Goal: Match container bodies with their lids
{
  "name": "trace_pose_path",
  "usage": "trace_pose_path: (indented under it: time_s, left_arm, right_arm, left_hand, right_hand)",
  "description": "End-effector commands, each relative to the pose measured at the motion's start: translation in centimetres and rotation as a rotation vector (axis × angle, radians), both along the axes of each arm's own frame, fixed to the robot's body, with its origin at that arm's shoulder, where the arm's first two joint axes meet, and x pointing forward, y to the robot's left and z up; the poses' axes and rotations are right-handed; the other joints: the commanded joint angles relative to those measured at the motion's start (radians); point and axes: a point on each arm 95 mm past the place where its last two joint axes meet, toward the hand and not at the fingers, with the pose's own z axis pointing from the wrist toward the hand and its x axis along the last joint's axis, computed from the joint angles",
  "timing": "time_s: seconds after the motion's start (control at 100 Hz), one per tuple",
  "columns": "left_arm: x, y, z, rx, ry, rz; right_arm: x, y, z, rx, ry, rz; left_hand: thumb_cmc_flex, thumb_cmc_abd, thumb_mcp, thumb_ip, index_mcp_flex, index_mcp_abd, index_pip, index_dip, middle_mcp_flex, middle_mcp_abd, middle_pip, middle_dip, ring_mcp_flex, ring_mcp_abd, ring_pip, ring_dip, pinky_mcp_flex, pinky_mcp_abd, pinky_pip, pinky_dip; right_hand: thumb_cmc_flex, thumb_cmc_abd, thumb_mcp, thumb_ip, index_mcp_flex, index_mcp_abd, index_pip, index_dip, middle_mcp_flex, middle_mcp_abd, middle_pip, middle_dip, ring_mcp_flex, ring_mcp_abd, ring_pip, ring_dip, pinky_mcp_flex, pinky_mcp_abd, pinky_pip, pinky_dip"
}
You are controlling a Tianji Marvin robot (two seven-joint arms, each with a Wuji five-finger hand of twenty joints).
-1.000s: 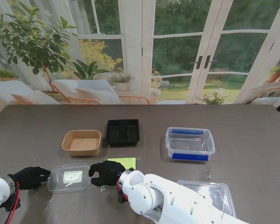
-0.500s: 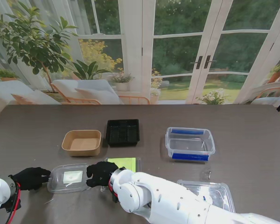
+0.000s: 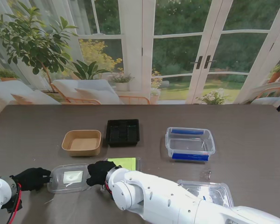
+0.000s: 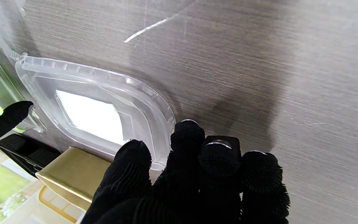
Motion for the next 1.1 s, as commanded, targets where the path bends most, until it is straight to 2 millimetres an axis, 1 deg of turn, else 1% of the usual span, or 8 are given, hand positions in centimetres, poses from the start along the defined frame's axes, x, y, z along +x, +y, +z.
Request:
trace_pose_path:
  time_s: [0.0,0.09,0.34,0.73,0.94,1.02,1.09]
  left_arm:
    - [-0.82,-0.33,-1.10,-0.011,0.054,-0.007]
    - [-0.88,-0.40,-1.06,-0.011,0.060,-0.007]
    - [-0.97,-0.51,-1.06,-0.011,0.068,-0.008]
    - [-0.94,-0.76,-1.35,-0.017,0.081,-0.016]
    - [-0.93,-1.05,-1.65,-0.028,0.087,-0.018]
    - [-0.92,-1.16,-1.74,-0.032,0.086,-0.018]
    - [-0.90,-1.24,-1.81,-0.035,0.086,-0.018]
  right_arm:
    - [-0.06,0.53,-0.07,-0.026,0.009,0.006]
    - [0.09,0.66,-0.21,-0.045,0.005,0.003]
    - [0.30,0.56,-0.51,-0.056,0.020,-0.001]
    - [-0.18,0.35,-0.25,-0.068,0.032,-0.002]
    - [-0.33,0.55,-0.26,-0.071,0.038,0.003]
    - [-0.39,0.75,-0.29,-0.074,0.041,0.003]
    - [-0.48,0.94,-0.30,-0.076,0.047,0.002]
  left_hand:
    - [0.053,0.054,-0.009,0.025,0.003,-0.067,0.029,0.014,0.003,0.014,0.003,-0.005,0.009,-0.005,-0.003,-0.007,-0.009,0.010,0.039,-0.001]
    - [0.059,0.052,-0.010,0.024,-0.001,-0.067,0.028,0.014,0.001,0.014,0.003,-0.005,0.009,-0.004,-0.005,-0.007,-0.012,0.010,0.037,-0.001]
    - [0.061,0.054,-0.015,0.022,-0.001,-0.066,0.028,0.014,-0.001,0.014,0.003,-0.005,0.007,-0.003,-0.007,-0.005,-0.014,0.011,0.035,-0.001]
    - [0.062,0.055,-0.015,0.022,-0.002,-0.066,0.028,0.013,-0.001,0.015,0.006,-0.003,0.006,-0.006,-0.006,-0.002,-0.013,0.009,0.037,0.001]
    - [0.062,0.056,-0.016,0.022,0.000,-0.067,0.028,0.014,-0.001,0.015,0.006,-0.002,0.007,-0.006,-0.005,-0.001,-0.013,0.008,0.037,0.001]
    - [0.062,0.056,-0.016,0.022,0.001,-0.067,0.029,0.014,-0.001,0.015,0.006,-0.002,0.007,-0.006,-0.005,-0.001,-0.013,0.008,0.037,0.001]
    - [0.062,0.055,-0.016,0.022,0.000,-0.064,0.028,0.014,0.000,0.018,0.007,-0.002,0.007,-0.005,-0.006,-0.001,-0.013,0.009,0.037,0.001]
  right_hand:
    - [-0.034,0.029,-0.016,0.025,-0.052,0.025,0.023,0.016,0.097,0.035,0.067,-0.007,0.009,-0.151,0.074,0.011,0.420,-0.049,0.226,0.027]
    - [-0.036,0.034,-0.020,0.024,-0.065,0.036,0.032,0.019,0.097,0.033,0.067,-0.008,0.009,-0.154,0.073,0.010,0.419,-0.050,0.226,0.025]
    - [-0.037,0.035,-0.029,0.023,-0.073,0.036,0.046,0.023,0.097,0.033,0.068,-0.010,0.009,-0.153,0.073,0.009,0.419,-0.051,0.226,0.021]
    - [-0.042,0.040,-0.043,0.023,-0.091,0.040,0.047,0.021,0.097,0.032,0.066,-0.012,0.009,-0.155,0.072,0.007,0.418,-0.053,0.226,0.014]
    - [-0.044,0.042,-0.047,0.025,-0.103,0.043,0.050,0.021,0.097,0.032,0.066,-0.012,0.009,-0.155,0.072,0.006,0.418,-0.054,0.226,0.013]
    - [-0.043,0.044,-0.050,0.025,-0.127,0.054,0.047,0.020,0.096,0.032,0.063,-0.013,0.009,-0.153,0.072,0.005,0.418,-0.054,0.226,0.012]
    - [-0.047,0.051,-0.059,0.026,-0.185,0.083,0.063,0.024,0.096,0.030,0.052,-0.017,0.010,-0.160,0.070,0.002,0.417,-0.057,0.226,0.002]
